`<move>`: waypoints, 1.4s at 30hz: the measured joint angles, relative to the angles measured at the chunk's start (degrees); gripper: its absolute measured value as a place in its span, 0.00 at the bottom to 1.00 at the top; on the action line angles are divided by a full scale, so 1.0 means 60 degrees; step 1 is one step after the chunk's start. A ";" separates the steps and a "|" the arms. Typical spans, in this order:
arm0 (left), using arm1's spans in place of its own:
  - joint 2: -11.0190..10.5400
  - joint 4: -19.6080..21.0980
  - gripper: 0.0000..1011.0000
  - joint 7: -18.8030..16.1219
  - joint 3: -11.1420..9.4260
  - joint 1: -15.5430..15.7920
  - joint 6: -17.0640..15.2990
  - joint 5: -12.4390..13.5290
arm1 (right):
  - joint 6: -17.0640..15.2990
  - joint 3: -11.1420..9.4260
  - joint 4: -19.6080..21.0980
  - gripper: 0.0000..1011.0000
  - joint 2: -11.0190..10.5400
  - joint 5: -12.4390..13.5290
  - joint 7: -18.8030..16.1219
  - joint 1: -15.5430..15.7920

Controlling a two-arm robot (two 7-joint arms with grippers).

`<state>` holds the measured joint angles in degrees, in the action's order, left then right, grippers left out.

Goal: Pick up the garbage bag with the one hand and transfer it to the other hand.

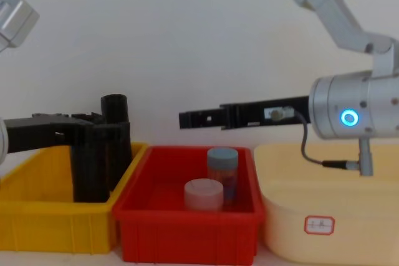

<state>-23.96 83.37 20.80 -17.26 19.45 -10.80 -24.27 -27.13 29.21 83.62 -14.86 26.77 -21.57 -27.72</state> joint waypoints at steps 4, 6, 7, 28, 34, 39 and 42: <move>0.0067 -0.0072 0.99 -0.0077 -0.0040 0.0046 0.0000 0.0044 | -0.0066 0.0119 -0.0390 0.99 0.0100 0.0038 -0.0053 -0.0115; 0.0105 -0.0113 0.99 -0.0150 -0.0049 0.0060 0.0001 0.0093 | -0.0084 0.0184 -0.0591 0.99 0.0162 0.0056 -0.0083 -0.0179; 0.0118 -0.0123 0.99 -0.0168 -0.0050 0.0063 0.0001 0.0102 | -0.0099 0.0219 -0.0729 0.99 0.0198 0.0070 -0.0099 -0.0223; 0.0255 -0.0390 0.99 -0.0304 -0.0012 0.0098 0.0091 0.0339 | -0.0128 0.0485 -0.1796 0.99 0.0427 0.0215 -0.0122 -0.0566; 0.0296 -0.0505 0.99 -0.0264 -0.0011 0.0136 0.0132 0.0410 | -0.0199 0.0591 -0.2038 0.99 0.0445 0.0235 -0.0132 -0.0661; 0.0337 -0.0613 0.99 -0.0214 -0.0004 0.0184 0.0164 0.0468 | -0.0237 0.0692 -0.2273 0.99 0.0464 0.0239 -0.0172 -0.0749; 0.0359 -0.0664 0.99 -0.0183 0.0000 0.0213 0.0185 0.0497 | -0.0242 0.0728 -0.2380 0.99 0.0477 0.0240 -0.0187 -0.0787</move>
<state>-21.81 79.39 19.71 -17.26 20.73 -9.69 -21.29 -28.58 33.58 69.34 -12.00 28.21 -22.69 -32.44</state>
